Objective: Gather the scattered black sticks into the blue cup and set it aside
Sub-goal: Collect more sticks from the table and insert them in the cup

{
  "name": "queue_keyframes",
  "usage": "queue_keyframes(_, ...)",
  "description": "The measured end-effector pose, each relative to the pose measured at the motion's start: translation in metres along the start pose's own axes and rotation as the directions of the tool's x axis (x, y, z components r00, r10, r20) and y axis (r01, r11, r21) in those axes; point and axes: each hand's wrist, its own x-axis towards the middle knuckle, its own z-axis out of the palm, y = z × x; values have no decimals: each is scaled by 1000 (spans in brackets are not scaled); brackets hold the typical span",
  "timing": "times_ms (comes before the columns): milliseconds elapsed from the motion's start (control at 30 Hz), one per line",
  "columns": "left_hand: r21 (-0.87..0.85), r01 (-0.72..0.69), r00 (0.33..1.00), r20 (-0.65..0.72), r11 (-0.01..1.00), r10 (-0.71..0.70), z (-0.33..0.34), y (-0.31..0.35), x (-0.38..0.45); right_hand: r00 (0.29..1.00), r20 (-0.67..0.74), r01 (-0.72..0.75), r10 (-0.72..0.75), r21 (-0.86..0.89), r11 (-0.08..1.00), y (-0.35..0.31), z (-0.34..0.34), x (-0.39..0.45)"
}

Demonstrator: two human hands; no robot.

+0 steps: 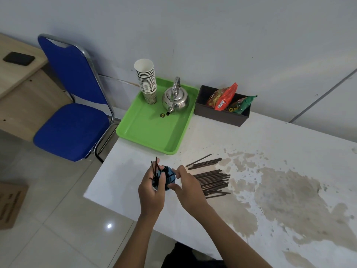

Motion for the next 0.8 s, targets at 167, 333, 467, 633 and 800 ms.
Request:
queue_keyframes(167,-25,-60,996,-70,998,58,-3,-7,-7,1000,-18,0,0,1,1000,0,3,0)
queue_keyframes(333,-37,-6,997,-80,999,3,-3,-4,-11,1000,-19,11,-11,-3,1000,-2,2,-1)
queue_keyframes(467,-29,-8,998,-69,1000,6,-4,2,-9,991,-4,137,-137,-6,991,-5,-3,-5)
queue_keyframes(633,27,-98,994,-46,995,99,-7,6,-5,936,35,343,-350,-307,888,-4,0,-2)
queue_keyframes(800,148,-132,991,-11,980,135,-6,6,-1,892,103,434,-440,-465,772,-13,3,-3)
